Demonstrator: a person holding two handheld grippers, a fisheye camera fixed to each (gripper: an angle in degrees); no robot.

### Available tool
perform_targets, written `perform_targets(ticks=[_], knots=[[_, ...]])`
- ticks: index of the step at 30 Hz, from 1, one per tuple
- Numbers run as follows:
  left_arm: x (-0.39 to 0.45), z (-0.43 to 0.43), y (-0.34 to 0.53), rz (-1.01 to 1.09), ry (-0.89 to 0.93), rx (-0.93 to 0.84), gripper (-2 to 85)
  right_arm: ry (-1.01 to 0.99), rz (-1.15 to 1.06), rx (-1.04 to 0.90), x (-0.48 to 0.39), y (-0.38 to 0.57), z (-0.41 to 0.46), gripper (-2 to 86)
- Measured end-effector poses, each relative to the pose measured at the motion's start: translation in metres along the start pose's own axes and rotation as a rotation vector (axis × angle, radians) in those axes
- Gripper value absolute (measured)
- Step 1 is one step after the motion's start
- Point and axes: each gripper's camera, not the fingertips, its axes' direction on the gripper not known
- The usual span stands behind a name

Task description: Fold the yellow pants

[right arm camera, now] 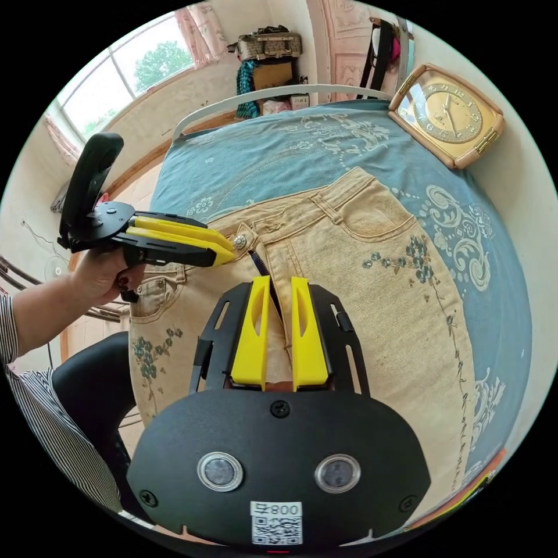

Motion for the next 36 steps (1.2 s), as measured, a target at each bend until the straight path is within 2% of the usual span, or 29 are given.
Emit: perform_targets(ticks=[7, 17, 21, 25, 28, 32, 36], knots=[[-0.003, -0.007, -0.002, 0.014, -0.008, -0.002, 0.8, -0.06, 0.045, 0.0, 0.02, -0.025, 0.006, 0.9], [0.001, -0.02, -0.02, 0.049, -0.03, 0.023, 0.3, -0.394, 0.21, 0.248, 0.071, -0.033, -0.032, 0.1], [0.003, -0.021, -0.026, 0.058, -0.074, -0.002, 0.3, -0.363, 0.144, 0.155, 0.06, -0.046, -0.012, 0.1], [0.002, -0.041, -0.018, 0.018, -0.152, 0.086, 0.2, -0.293, 0.08, -0.006, 0.05, -0.058, 0.024, 0.3], [0.01, -0.05, -0.022, 0.065, -0.112, 0.133, 0.2, -0.32, 0.098, 0.008, 0.056, -0.063, 0.027, 0.3], [0.013, -0.021, -0.042, 0.094, -0.103, -0.021, 0.3, -0.295, 0.095, -0.002, 0.055, -0.07, 0.024, 0.3], [0.009, -0.022, -0.045, 0.104, -0.055, 0.014, 0.2, -0.283, 0.126, 0.098, 0.061, -0.064, -0.007, 0.3]])
